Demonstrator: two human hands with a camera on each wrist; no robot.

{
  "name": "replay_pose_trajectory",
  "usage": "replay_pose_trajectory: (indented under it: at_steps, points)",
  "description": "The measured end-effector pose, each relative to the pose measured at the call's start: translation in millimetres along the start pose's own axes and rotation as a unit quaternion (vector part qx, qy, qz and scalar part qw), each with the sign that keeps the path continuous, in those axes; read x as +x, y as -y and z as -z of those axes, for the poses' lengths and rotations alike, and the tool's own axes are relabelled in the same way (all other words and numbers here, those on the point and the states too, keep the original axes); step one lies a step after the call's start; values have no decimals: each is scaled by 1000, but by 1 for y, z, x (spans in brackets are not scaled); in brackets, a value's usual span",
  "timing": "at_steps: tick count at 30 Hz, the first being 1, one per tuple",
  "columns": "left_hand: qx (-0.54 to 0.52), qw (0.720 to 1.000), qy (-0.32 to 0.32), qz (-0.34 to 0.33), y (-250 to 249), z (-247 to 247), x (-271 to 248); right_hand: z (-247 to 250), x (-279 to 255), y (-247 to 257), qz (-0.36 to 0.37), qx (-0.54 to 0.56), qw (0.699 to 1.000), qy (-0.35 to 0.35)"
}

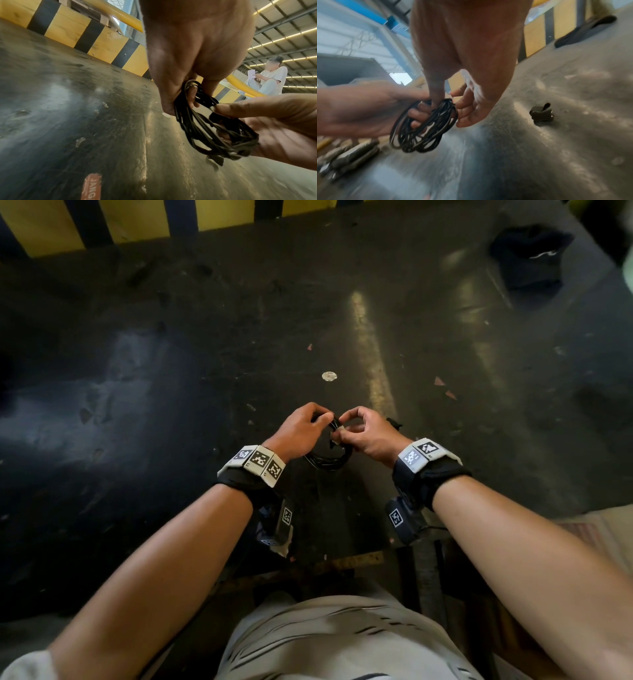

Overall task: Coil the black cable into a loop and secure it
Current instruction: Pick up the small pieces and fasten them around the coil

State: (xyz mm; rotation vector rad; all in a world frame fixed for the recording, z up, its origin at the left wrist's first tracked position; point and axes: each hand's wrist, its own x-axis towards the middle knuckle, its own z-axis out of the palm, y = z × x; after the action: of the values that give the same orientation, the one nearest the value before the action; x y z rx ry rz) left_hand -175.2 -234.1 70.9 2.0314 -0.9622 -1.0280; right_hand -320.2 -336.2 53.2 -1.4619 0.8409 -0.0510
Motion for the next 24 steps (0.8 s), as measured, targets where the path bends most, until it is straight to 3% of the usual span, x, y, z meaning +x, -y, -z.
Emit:
replay_pose_trajectory:
  at_steps: [4, 8, 16, 24]
  points:
    - [10, 999, 33, 18, 3, -7, 8, 7, -7, -8, 3, -75, 997, -30]
    - [-13, 998, 57, 34, -4, -18, 21, 12, -13, -14, 36, -192, 972, -134]
    - [-97, 975, 196, 40, -14, -51, 42, 55, -43, -38, -2, -216, 955, -204]
    - [-82, 958, 271, 41, -42, -94, 63, 95, -60, -64, -52, -218, 948, -227]
